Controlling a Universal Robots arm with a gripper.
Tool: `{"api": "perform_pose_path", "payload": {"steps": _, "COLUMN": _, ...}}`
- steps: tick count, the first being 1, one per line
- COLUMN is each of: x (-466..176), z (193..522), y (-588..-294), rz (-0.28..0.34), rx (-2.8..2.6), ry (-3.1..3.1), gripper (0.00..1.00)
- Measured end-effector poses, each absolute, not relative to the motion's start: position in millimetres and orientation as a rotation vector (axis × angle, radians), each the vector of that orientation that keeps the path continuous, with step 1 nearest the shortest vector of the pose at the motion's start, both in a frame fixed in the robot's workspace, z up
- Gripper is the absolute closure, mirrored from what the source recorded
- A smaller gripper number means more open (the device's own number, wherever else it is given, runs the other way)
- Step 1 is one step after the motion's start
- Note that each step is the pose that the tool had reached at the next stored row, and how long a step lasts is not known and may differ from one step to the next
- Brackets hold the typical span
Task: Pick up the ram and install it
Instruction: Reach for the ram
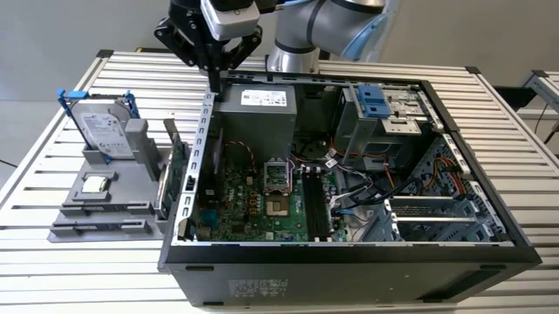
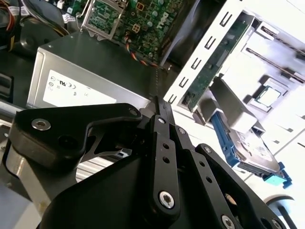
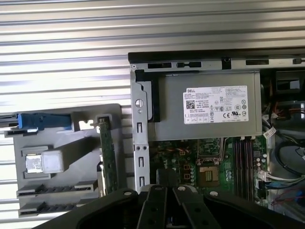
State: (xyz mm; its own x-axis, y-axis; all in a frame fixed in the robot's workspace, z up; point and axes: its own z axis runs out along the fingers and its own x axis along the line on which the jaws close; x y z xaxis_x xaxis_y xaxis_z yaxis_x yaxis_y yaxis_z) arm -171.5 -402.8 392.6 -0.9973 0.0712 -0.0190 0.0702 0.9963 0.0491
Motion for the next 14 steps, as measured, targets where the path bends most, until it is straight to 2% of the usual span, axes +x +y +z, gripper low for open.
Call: {"api": "perform_pose_path", "payload": {"steps": 14, "x": -185.0, "z": 392.5, "y": -403.8, "rz": 0.076, "rx": 0.11, "ry": 3.118, "gripper": 1.0}}
